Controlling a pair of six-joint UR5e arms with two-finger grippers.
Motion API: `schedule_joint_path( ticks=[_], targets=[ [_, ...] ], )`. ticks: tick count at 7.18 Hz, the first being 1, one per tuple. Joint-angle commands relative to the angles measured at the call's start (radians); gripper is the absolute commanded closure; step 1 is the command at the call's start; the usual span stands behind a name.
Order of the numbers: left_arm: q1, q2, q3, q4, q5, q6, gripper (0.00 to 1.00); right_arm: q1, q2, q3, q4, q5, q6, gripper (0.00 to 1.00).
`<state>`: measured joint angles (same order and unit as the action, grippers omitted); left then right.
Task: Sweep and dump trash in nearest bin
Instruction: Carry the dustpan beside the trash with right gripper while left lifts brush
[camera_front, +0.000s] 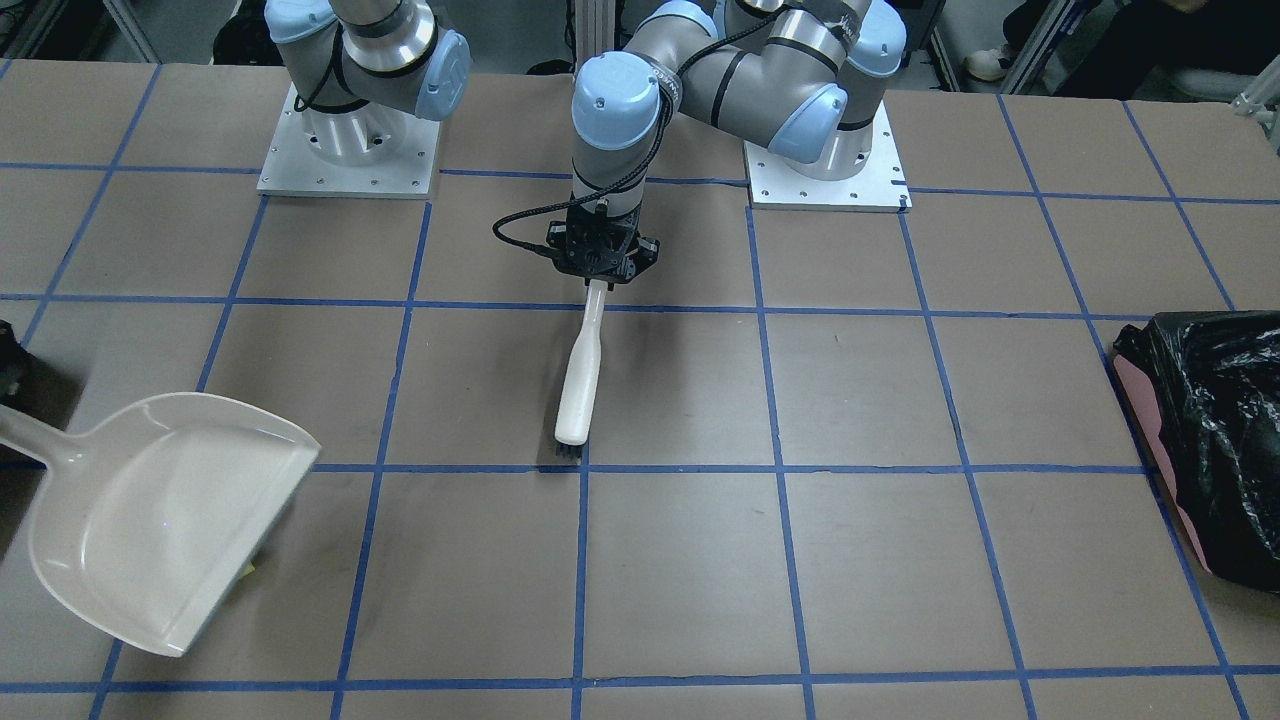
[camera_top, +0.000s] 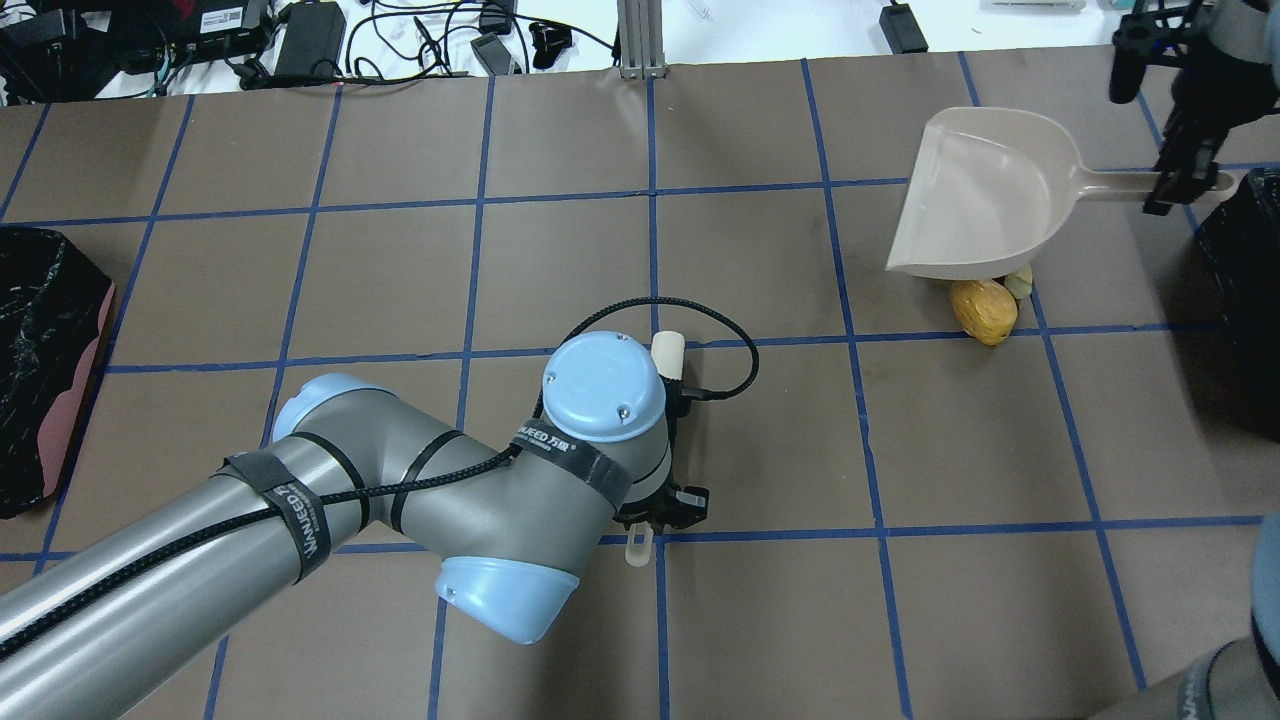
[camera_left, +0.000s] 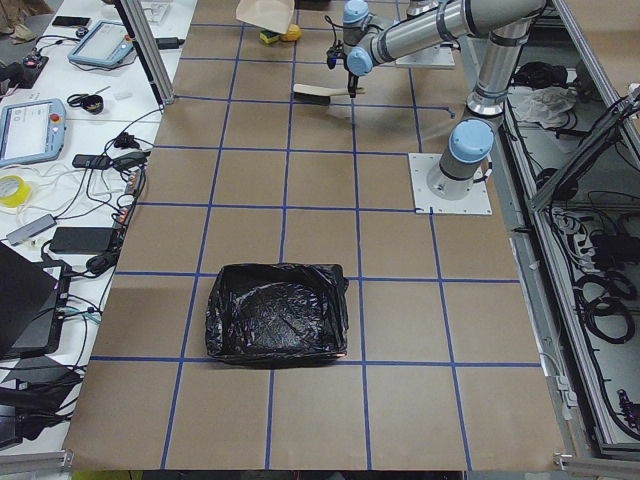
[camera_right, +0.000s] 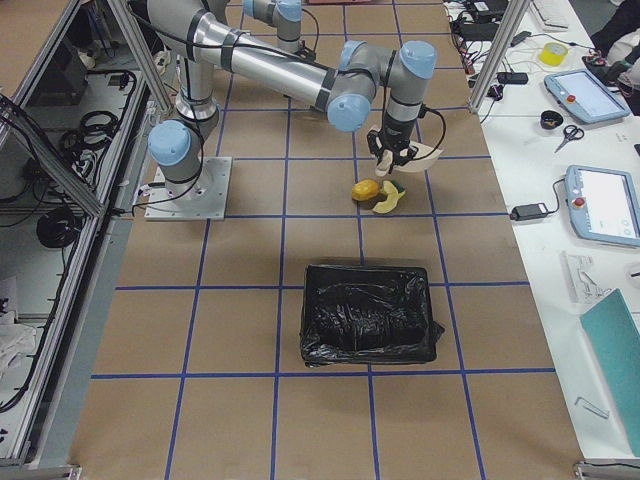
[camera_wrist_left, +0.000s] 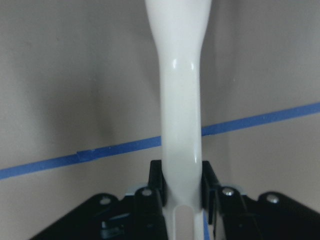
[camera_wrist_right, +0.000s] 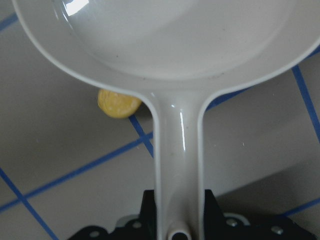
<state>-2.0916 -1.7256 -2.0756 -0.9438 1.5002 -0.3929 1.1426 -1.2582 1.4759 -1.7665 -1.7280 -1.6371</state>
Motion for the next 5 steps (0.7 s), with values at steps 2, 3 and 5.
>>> schedule_joint_path(
  ticks=[2, 3, 5],
  targets=[
    [0.004, -0.049, 0.298, -0.178, 0.073, -0.102, 1.00, -0.148, 0.008, -0.002, -0.001, -0.016, -0.252, 1.00],
    [0.004, -0.107, 0.401, -0.220, 0.077, -0.103, 1.00, -0.174, 0.011, -0.005, -0.011, -0.016, -0.283, 1.00],
    [0.001, -0.228, 0.536, -0.217, 0.065, -0.162, 1.00, -0.184, 0.046, -0.011, -0.141, -0.076, -0.357, 1.00]
  ],
)
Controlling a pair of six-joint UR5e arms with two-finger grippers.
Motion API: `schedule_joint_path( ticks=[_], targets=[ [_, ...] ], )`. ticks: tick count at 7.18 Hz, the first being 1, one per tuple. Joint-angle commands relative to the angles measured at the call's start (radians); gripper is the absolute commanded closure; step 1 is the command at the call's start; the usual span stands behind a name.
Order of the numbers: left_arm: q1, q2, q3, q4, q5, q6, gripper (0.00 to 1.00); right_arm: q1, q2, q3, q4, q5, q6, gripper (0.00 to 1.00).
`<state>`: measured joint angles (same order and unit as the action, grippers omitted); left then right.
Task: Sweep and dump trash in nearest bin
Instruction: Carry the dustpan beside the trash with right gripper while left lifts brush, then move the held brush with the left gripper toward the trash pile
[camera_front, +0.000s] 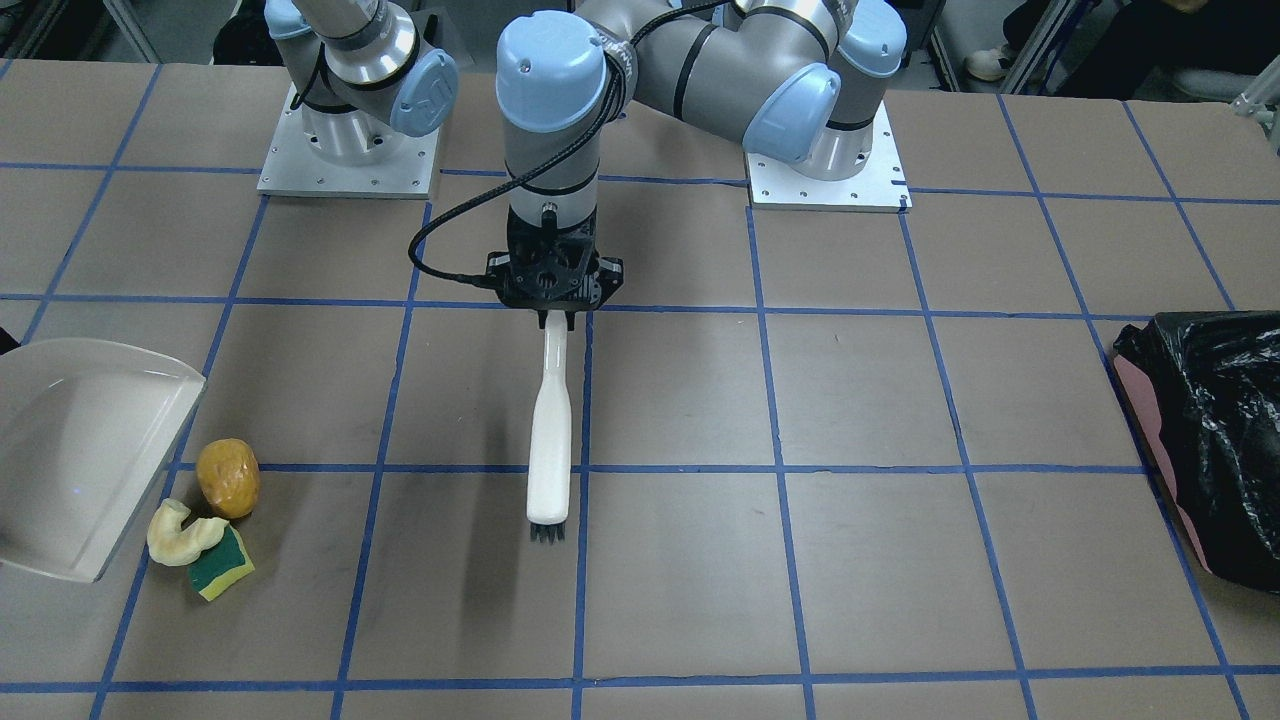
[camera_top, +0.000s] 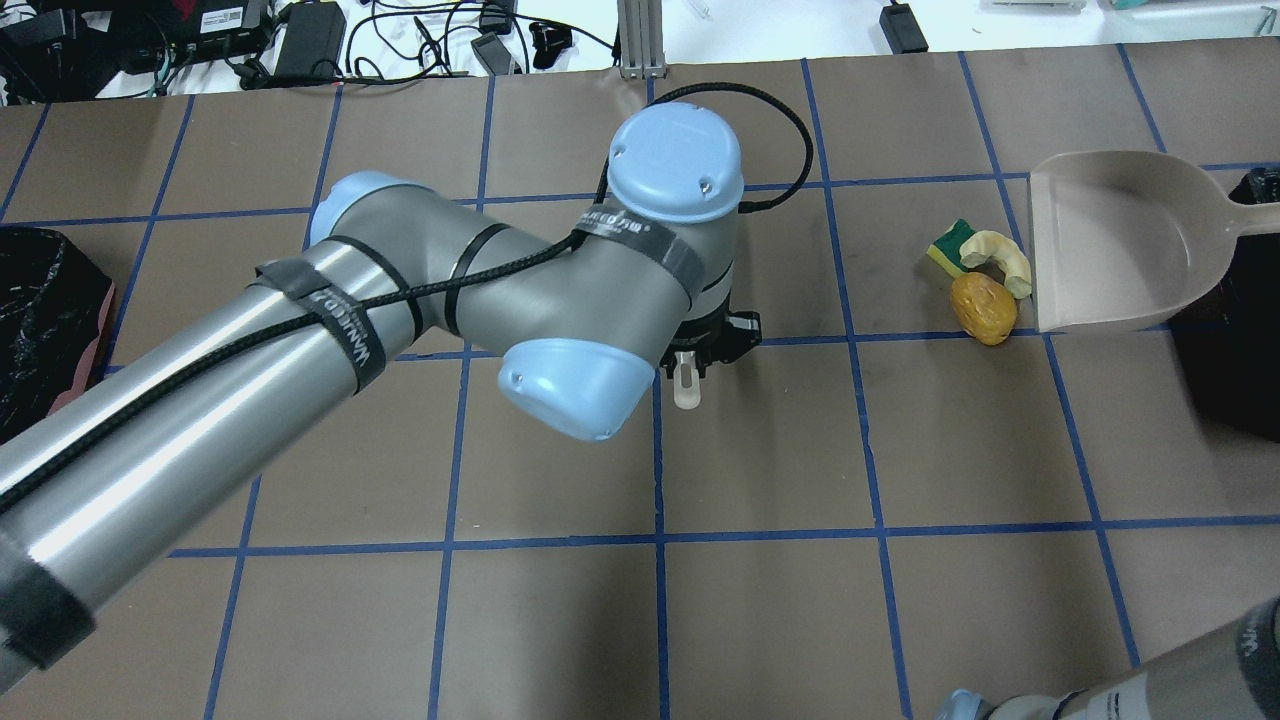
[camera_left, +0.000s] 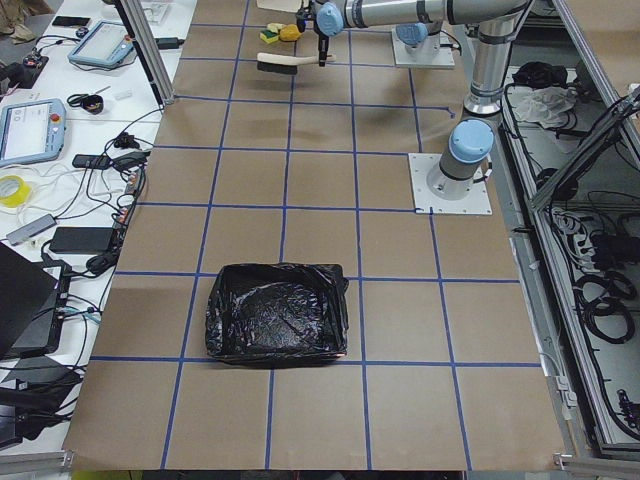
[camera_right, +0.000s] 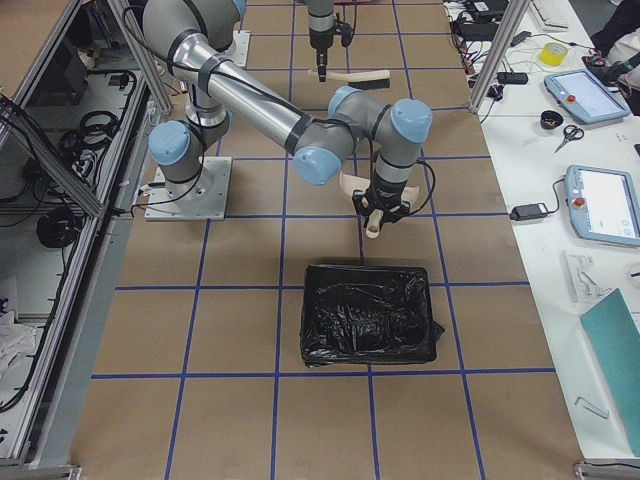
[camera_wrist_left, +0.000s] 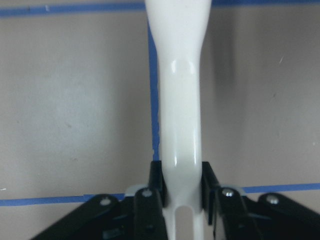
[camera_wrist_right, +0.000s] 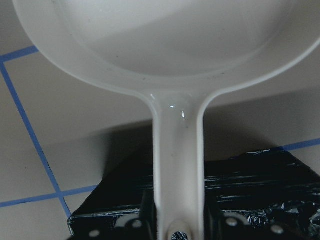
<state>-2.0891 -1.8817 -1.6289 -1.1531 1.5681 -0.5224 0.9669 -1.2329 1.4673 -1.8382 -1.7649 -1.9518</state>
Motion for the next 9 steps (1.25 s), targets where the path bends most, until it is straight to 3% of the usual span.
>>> schedule_joint_path(
  ticks=[1, 3, 6, 9],
  targets=[
    [-0.003, -0.135, 0.159, -0.004, -0.047, -0.088, 1.00, -0.008, 0.041, -0.001, -0.122, -0.063, -0.039, 1.00],
    [-0.040, -0.276, 0.321, 0.003, -0.098, -0.225, 1.00, -0.007, 0.072, 0.013, -0.159, -0.065, 0.006, 1.00],
    [-0.132, -0.416, 0.479, 0.033, -0.124, -0.481, 1.00, 0.003, 0.102, 0.021, -0.170, -0.077, 0.047, 1.00],
    [-0.201, -0.470, 0.508, 0.074, -0.131, -0.706, 1.00, 0.007, 0.108, 0.047, -0.165, -0.110, 0.047, 1.00]
  ],
)
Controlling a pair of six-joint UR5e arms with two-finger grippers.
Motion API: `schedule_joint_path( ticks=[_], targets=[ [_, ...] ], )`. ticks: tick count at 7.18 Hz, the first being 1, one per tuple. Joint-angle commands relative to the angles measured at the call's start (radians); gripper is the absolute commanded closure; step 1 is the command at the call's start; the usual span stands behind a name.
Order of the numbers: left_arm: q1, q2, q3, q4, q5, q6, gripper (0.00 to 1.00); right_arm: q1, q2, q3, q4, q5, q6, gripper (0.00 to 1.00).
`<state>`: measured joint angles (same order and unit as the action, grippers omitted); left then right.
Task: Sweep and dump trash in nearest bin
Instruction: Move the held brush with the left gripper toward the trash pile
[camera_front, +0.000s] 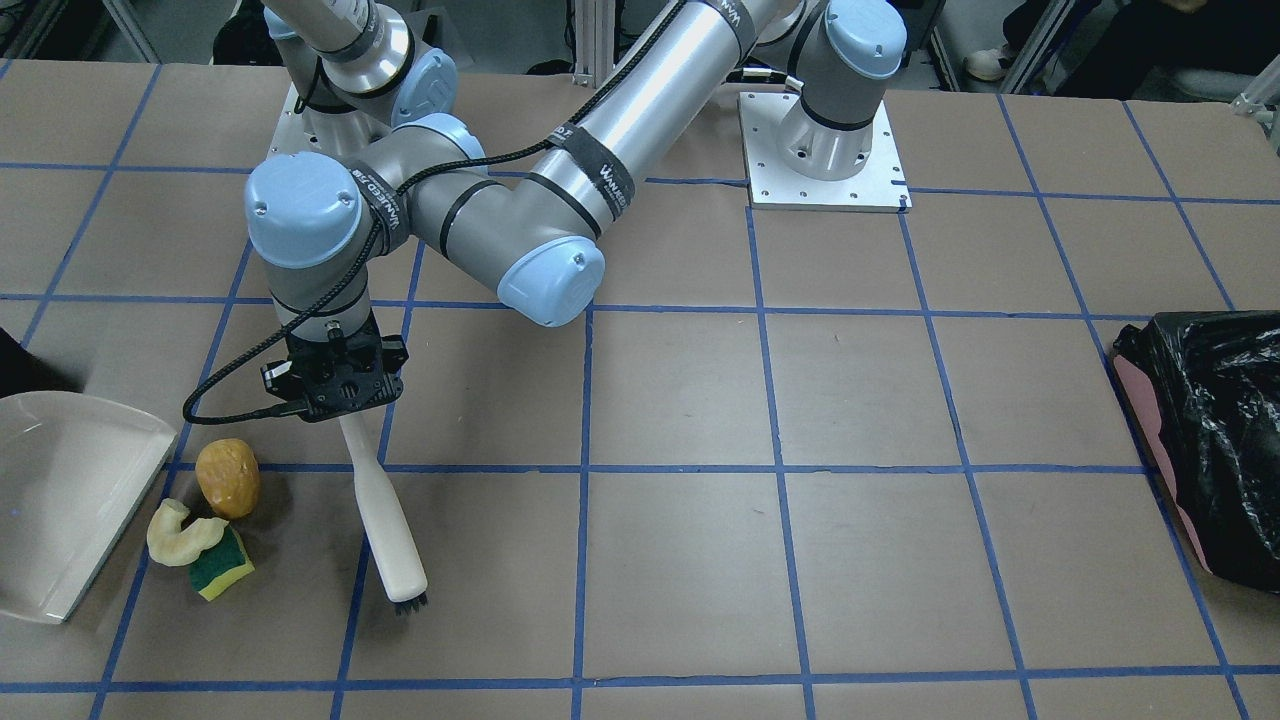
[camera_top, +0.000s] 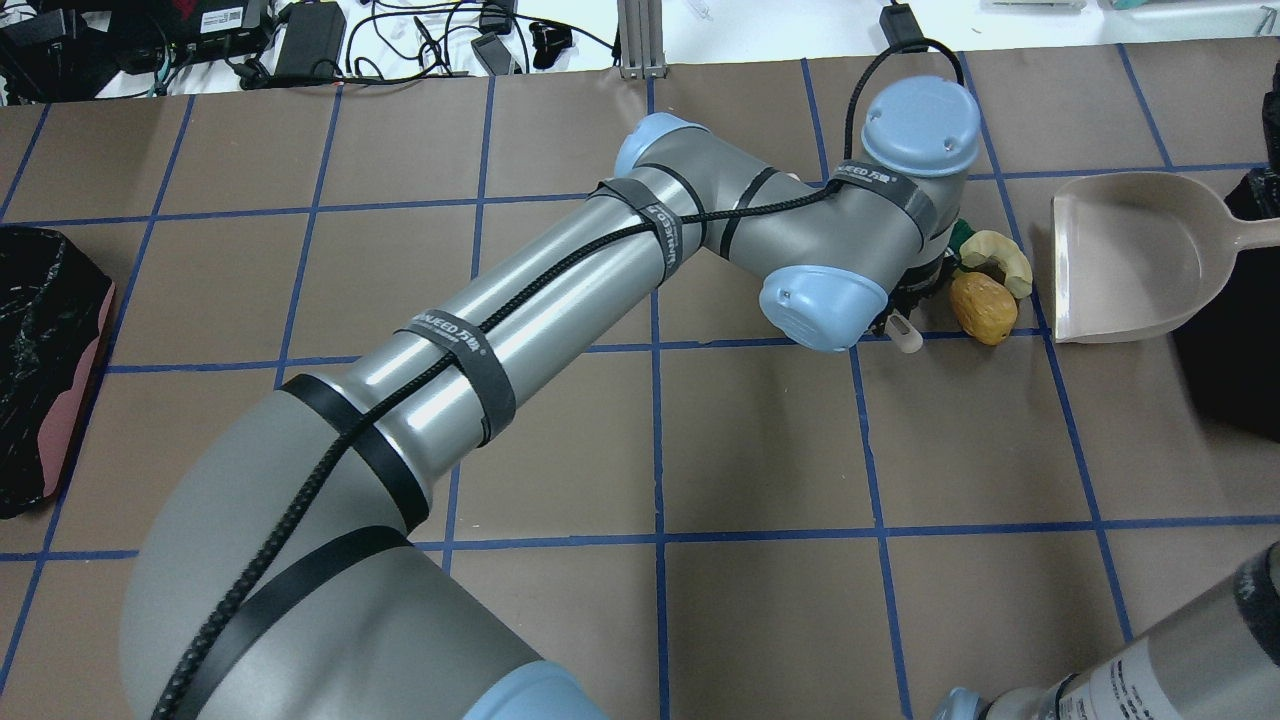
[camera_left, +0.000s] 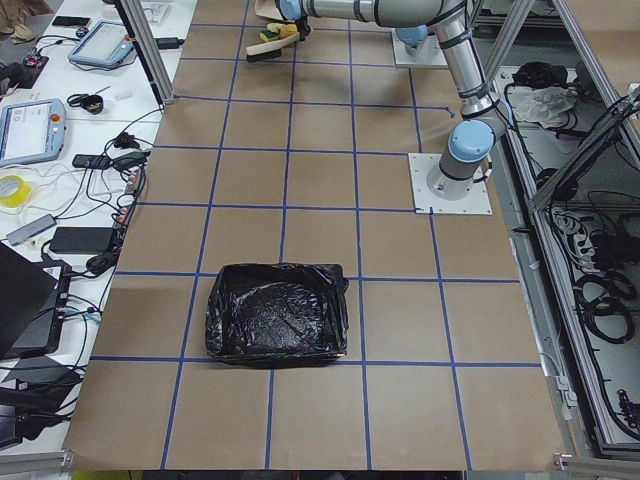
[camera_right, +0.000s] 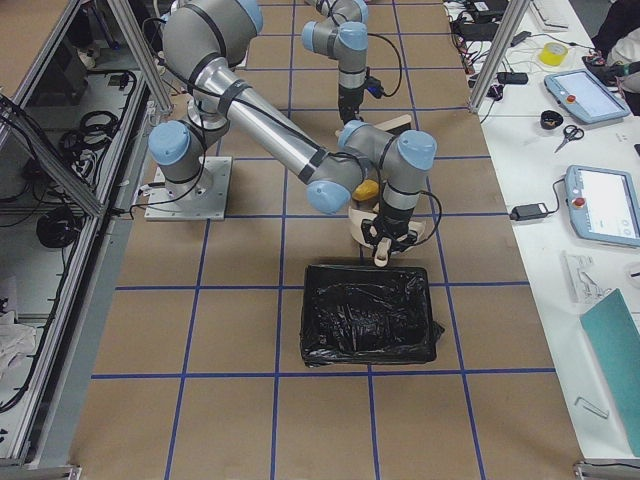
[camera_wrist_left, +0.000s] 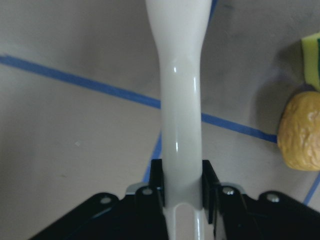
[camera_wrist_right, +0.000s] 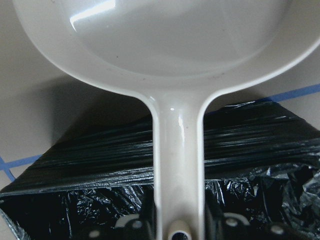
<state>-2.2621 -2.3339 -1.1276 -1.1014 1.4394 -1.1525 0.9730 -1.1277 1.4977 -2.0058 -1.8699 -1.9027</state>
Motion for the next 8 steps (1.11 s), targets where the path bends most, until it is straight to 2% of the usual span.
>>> schedule_joint_path(
  ticks=[1, 5, 8],
  targets=[
    [-0.042, -0.024, 0.008, 0.049, -0.001, -0.099, 1.00, 0.004, 0.003, 0.035, 0.004, 0.005, 0.001, 1.00],
    [-0.114, -0.064, 0.048, 0.083, -0.020, -0.237, 1.00, 0.052, 0.002, 0.046, 0.007, 0.009, 0.040, 1.00],
    [-0.132, -0.093, 0.058, 0.119, -0.022, -0.237, 1.00, 0.053, 0.005, 0.047, 0.012, 0.021, 0.037, 1.00]
  ],
)
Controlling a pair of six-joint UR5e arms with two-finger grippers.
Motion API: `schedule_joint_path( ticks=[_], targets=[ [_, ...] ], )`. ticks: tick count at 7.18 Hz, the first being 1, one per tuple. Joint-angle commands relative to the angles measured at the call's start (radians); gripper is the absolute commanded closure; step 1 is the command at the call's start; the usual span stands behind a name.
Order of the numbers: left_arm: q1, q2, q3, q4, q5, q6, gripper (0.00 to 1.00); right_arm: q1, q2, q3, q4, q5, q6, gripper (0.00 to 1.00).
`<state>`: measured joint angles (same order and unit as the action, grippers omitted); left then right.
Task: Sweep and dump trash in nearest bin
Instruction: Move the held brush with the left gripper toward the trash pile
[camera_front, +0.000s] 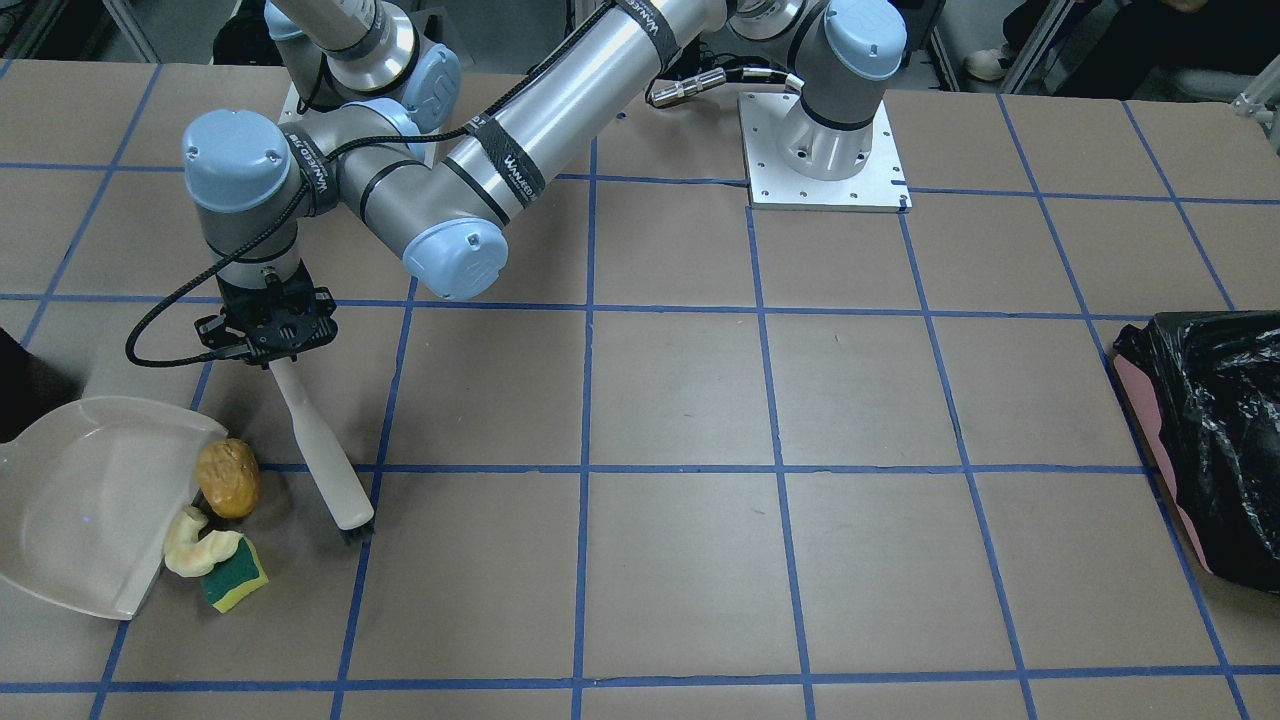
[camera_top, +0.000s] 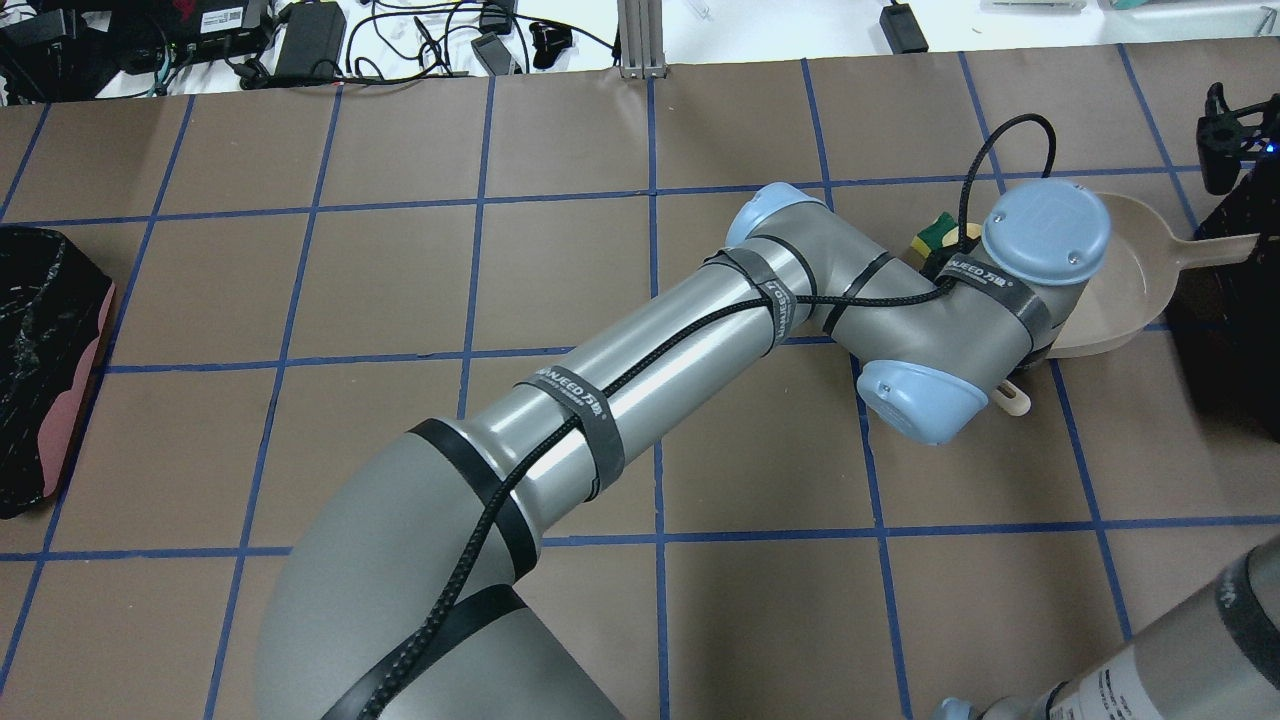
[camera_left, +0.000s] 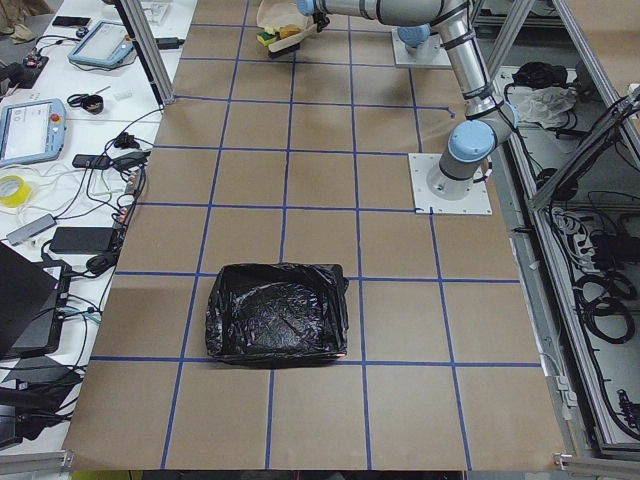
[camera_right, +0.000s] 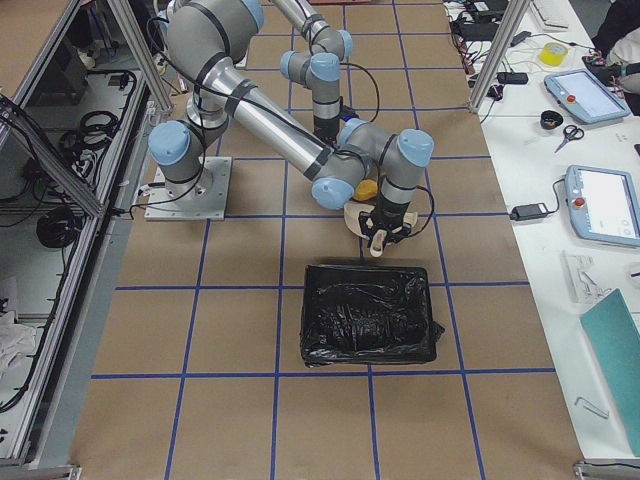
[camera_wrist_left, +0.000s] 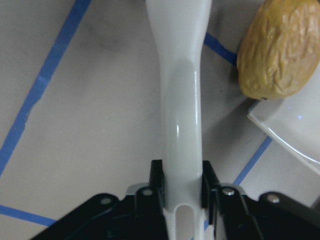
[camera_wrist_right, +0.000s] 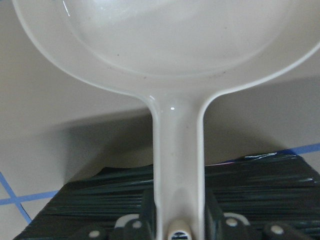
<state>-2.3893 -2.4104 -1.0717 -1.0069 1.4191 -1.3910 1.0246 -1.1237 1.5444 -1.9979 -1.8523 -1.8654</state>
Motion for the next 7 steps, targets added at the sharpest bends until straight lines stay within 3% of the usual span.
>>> schedule_joint_path(
  ticks=[1, 2, 7],
  targets=[
    [-0.011, -0.030, 0.004, 0.040, 0.000, 0.025, 1.00, 0.002, 0.002, 0.002, 0.004, 0.008, 0.005, 1.00],
    [-0.010, -0.045, 0.007, 0.056, 0.001, 0.080, 1.00, 0.002, 0.007, 0.000, 0.004, 0.018, 0.005, 1.00],
    [-0.008, -0.199, 0.243, 0.057, 0.044, 0.299, 1.00, 0.002, 0.012, -0.001, 0.002, 0.050, -0.028, 1.00]
  ],
)
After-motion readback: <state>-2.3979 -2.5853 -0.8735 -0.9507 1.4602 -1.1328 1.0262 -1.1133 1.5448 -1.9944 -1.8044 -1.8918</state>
